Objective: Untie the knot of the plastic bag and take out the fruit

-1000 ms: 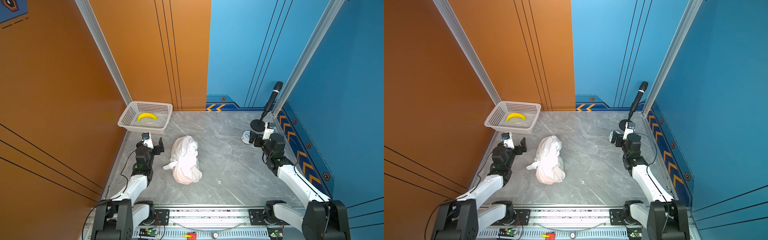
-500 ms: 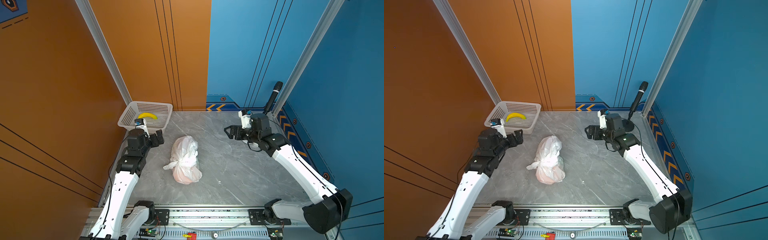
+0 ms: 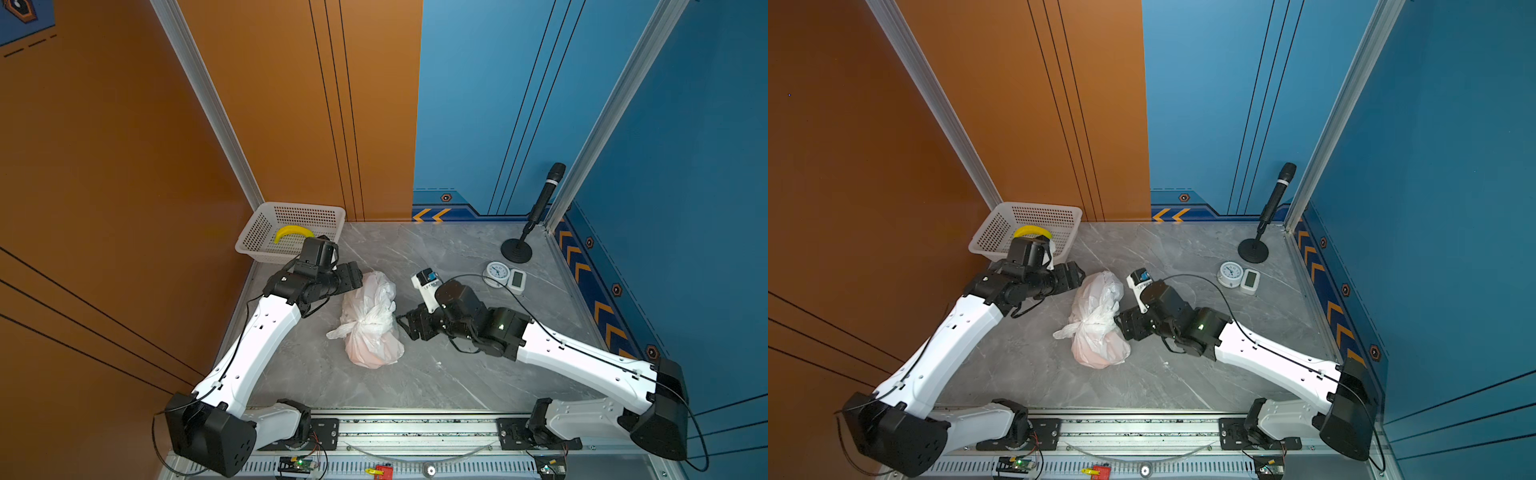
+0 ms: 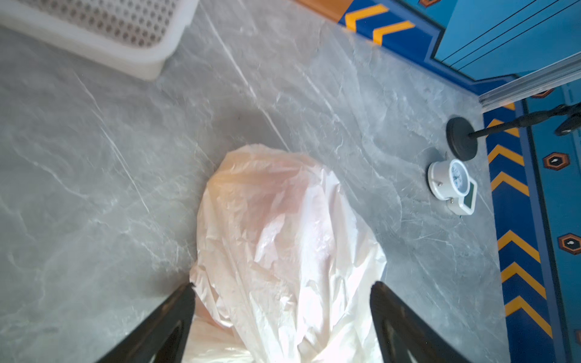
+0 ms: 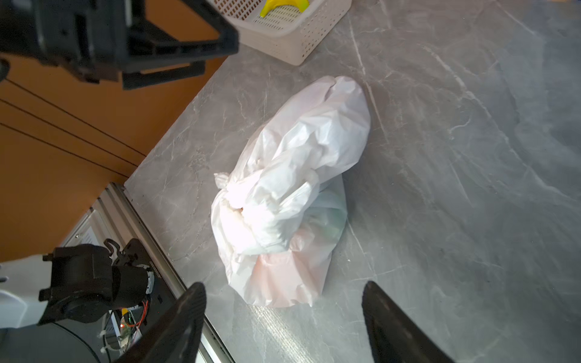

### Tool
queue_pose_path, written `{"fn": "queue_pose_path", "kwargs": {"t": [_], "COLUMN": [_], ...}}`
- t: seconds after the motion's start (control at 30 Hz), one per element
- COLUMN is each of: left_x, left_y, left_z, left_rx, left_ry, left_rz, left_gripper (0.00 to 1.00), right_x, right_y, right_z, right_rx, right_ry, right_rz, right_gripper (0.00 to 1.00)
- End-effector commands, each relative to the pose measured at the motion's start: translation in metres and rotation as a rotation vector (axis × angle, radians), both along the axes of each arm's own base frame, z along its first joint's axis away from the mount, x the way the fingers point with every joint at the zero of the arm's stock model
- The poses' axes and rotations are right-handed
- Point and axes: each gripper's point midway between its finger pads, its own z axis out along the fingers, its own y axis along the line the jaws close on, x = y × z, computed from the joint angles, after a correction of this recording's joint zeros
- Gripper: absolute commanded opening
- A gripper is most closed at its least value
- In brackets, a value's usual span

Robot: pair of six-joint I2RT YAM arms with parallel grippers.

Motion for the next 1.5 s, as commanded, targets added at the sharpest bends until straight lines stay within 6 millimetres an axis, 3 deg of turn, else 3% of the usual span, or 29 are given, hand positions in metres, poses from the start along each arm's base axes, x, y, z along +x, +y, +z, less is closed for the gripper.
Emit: {"fn": "queue_pose_path", "kwargs": {"t": [0.0, 0.17, 0.3, 0.43, 0.6, 0.77, 0.87, 1.07, 1.13, 1.33, 1.47], "left_x": [-0.017, -0.024, -0.024, -0.023, -0.022, -0.020, -0.021, -0.017, -0.014, -0.005, 0.001], "left_y": [-0.009, -0.020, -0.021, -0.023, -0.028, -0.031, -0.031, -0.026, -0.025, -0.019, -0.016], "left_z": [-0.017, -0.042, -0.054, -0.067, -0.086, -0.093, -0.095, -0.093, -0.090, -0.088, -0.086], "left_rx": [-0.065, -0.095, -0.076, -0.046, -0.016, 0.007, 0.006, 0.013, 0.010, 0.007, -0.003], "left_ry": [0.137, 0.261, 0.294, 0.322, 0.368, 0.370, 0.379, 0.367, 0.359, 0.351, 0.349], "left_rz": [0.009, -0.022, -0.013, -0.021, -0.068, -0.079, -0.083, -0.071, -0.064, -0.041, -0.030], "left_gripper": [0.79, 0.74, 0.68, 0.64, 0.58, 0.46, 0.33, 0.04, 0.00, 0.00, 0.00], "right_x": [0.001, -0.023, -0.030, -0.024, -0.012, -0.008, -0.007, -0.003, 0.000, 0.004, 0.007], "right_y": [0.017, 0.050, 0.072, 0.092, 0.104, 0.102, 0.100, 0.089, 0.082, 0.059, 0.042], "right_z": [0.016, -0.018, -0.040, -0.054, -0.070, -0.082, -0.084, -0.089, -0.093, -0.094, -0.094], "right_rx": [0.047, -0.025, -0.082, -0.090, -0.120, -0.129, -0.126, -0.137, -0.155, -0.160, -0.163], "right_ry": [-0.215, -0.293, -0.324, -0.335, -0.352, -0.335, -0.333, -0.289, -0.278, -0.269, -0.267], "right_rz": [-0.012, 0.126, 0.195, 0.196, 0.155, 0.120, 0.115, 0.119, 0.112, 0.084, 0.056], "right_gripper": [0.75, 0.74, 0.77, 0.78, 0.76, 0.63, 0.52, 0.13, 0.10, 0.02, 0.02]}}
